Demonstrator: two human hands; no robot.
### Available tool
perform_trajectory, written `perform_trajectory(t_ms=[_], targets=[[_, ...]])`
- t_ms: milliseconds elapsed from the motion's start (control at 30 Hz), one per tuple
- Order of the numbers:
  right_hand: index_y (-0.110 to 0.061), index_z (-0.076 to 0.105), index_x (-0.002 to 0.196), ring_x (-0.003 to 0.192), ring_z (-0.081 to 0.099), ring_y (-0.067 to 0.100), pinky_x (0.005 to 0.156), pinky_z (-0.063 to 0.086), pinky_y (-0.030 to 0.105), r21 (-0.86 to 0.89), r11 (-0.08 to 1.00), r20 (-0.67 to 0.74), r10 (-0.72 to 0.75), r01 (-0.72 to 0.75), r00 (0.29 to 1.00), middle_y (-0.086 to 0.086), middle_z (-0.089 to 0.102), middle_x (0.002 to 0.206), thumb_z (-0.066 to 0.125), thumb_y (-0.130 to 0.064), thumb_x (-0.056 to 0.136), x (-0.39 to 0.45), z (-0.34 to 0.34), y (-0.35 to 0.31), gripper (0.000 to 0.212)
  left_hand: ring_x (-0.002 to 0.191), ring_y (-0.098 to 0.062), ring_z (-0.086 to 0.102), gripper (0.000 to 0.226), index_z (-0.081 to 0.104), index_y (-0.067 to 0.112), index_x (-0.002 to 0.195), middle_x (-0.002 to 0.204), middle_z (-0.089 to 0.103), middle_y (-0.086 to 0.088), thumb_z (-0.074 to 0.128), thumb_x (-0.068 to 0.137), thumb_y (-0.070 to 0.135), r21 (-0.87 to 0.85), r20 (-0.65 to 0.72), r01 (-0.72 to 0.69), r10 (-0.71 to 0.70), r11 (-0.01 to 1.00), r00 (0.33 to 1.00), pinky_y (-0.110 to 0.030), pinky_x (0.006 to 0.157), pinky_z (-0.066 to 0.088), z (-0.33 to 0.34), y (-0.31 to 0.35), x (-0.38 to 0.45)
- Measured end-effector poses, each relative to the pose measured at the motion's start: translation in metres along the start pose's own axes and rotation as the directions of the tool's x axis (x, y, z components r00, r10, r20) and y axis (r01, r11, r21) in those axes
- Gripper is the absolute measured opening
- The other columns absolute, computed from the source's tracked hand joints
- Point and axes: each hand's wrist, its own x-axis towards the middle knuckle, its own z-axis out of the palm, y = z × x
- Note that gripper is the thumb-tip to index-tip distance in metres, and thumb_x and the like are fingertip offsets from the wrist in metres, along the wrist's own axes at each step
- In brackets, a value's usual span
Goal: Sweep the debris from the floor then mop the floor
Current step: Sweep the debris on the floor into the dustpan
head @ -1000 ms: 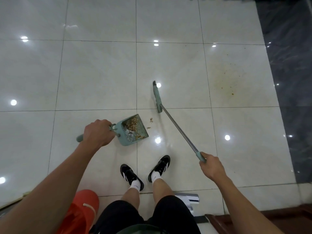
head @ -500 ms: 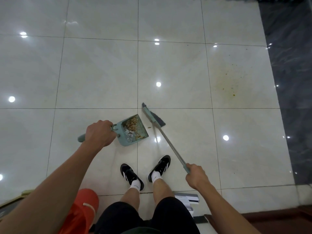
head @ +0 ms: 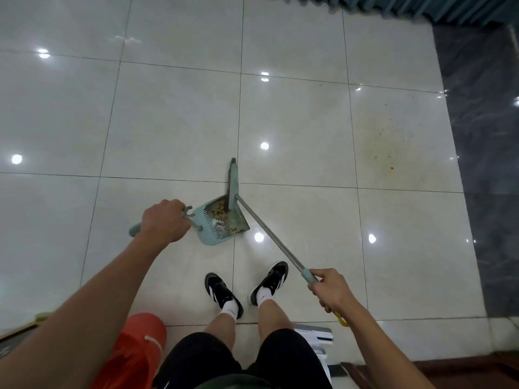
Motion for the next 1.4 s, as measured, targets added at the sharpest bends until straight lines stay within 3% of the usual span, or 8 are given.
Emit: perform_trajectory(t_ms=[200, 433, 600, 767, 867, 1033, 1233, 1400], targets=[[-0.025, 0.061, 0.134, 0.051, 0.056, 0.013, 0.041, 0.043, 0.020, -0.138, 0.988, -0.101, -0.084, 0.070, 0.991, 0.001, 0.066, 0.079, 0.056, -0.017, 0.090, 0.002, -0.002, -0.014, 0.045, 0.071, -0.024, 0.058, 0.023, 0.068, 0.025, 0.099, 0.081, 0.062, 0.000, 0.057, 0.079, 0.027, 0.006, 0.012, 0.023, -0.023, 1.000, 1.000, -0.032, 0.066, 0.049, -0.002, -0.028, -0.001], [-0.018, 0.052, 0.140, 0.089, 0.064, 0.024, 0.078, 0.055, 0.031, -0.484, 0.872, -0.086, -0.132, 0.074, 0.987, 0.009, 0.066, 0.112, 0.048, -0.010, 0.093, 0.012, 0.010, -0.026, 0.049, 0.070, -0.025, 0.056, 0.022, 0.068, 0.025, 0.098, 0.083, 0.062, -0.001, 0.056, 0.080, 0.027, 0.010, 0.015, 0.028, -0.028, 1.000, 0.999, -0.031, 0.065, 0.045, -0.003, -0.038, 0.001], [-0.018, 0.053, 0.129, 0.079, 0.055, 0.022, 0.066, 0.047, 0.028, -0.600, 0.795, 0.023, -0.094, 0.089, 0.995, 0.005, 0.059, 0.098, 0.045, -0.006, 0.085, 0.006, 0.041, -0.034, 0.046, 0.066, -0.021, 0.056, 0.020, 0.067, 0.023, 0.096, 0.074, 0.057, 0.003, 0.055, 0.080, 0.026, 0.017, 0.008, 0.016, -0.016, 1.000, 1.000, -0.030, 0.062, 0.042, 0.000, -0.037, 0.002], [-0.018, 0.065, 0.119, 0.074, 0.058, 0.024, 0.058, 0.051, 0.027, -0.428, 0.897, 0.125, -0.061, 0.109, 0.990, 0.005, 0.062, 0.093, 0.046, -0.005, 0.081, -0.003, 0.063, -0.039, 0.045, 0.067, -0.021, 0.057, 0.020, 0.066, 0.022, 0.096, 0.078, 0.060, 0.002, 0.056, 0.081, 0.029, 0.038, 0.001, -0.011, 0.011, 0.999, 1.000, -0.030, 0.062, 0.042, 0.003, -0.029, -0.001], [-0.021, 0.057, 0.138, 0.057, 0.054, 0.015, 0.039, 0.040, 0.018, -0.258, 0.965, 0.083, -0.026, 0.047, 0.996, 0.003, 0.062, 0.088, 0.048, -0.005, 0.085, -0.003, 0.061, -0.037, 0.055, 0.068, -0.022, 0.055, 0.019, 0.065, 0.022, 0.095, 0.076, 0.056, 0.003, 0.057, 0.079, 0.029, 0.030, -0.015, -0.016, 0.017, 0.999, 1.000, -0.030, 0.063, 0.040, 0.002, -0.025, -0.002], [-0.019, 0.061, 0.134, 0.040, 0.044, 0.016, 0.039, 0.039, 0.024, -0.084, 0.996, -0.035, 0.006, -0.008, 0.999, 0.008, 0.062, 0.065, 0.051, -0.006, 0.087, -0.003, 0.036, -0.034, 0.049, 0.064, -0.023, 0.055, 0.016, 0.064, 0.021, 0.088, 0.067, 0.051, 0.005, 0.057, 0.074, 0.027, 0.016, -0.018, -0.034, 0.035, 0.999, 0.999, -0.029, 0.062, 0.042, -0.001, -0.026, -0.004], [-0.016, 0.062, 0.132, 0.053, 0.057, 0.022, 0.040, 0.043, 0.023, -0.196, 0.979, -0.126, -0.074, 0.048, 0.989, 0.009, 0.065, 0.079, 0.051, -0.011, 0.089, -0.004, 0.016, -0.045, 0.045, 0.064, -0.021, 0.057, 0.010, 0.062, 0.022, 0.085, 0.064, 0.050, 0.005, 0.058, 0.076, 0.026, 0.018, -0.018, -0.050, 0.050, 0.999, 0.999, -0.029, 0.062, 0.043, -0.001, -0.027, -0.014], [-0.014, 0.063, 0.126, 0.077, 0.064, 0.027, 0.063, 0.054, 0.030, -0.405, 0.913, -0.140, -0.119, 0.053, 0.983, 0.010, 0.063, 0.097, 0.052, -0.012, 0.086, -0.008, 0.014, -0.062, 0.042, 0.066, -0.023, 0.058, 0.014, 0.064, 0.021, 0.090, 0.071, 0.057, 0.002, 0.057, 0.079, 0.026, 0.037, -0.020, -0.078, 0.078, 0.996, 0.997, -0.029, 0.063, 0.045, -0.001, -0.028, -0.027]])
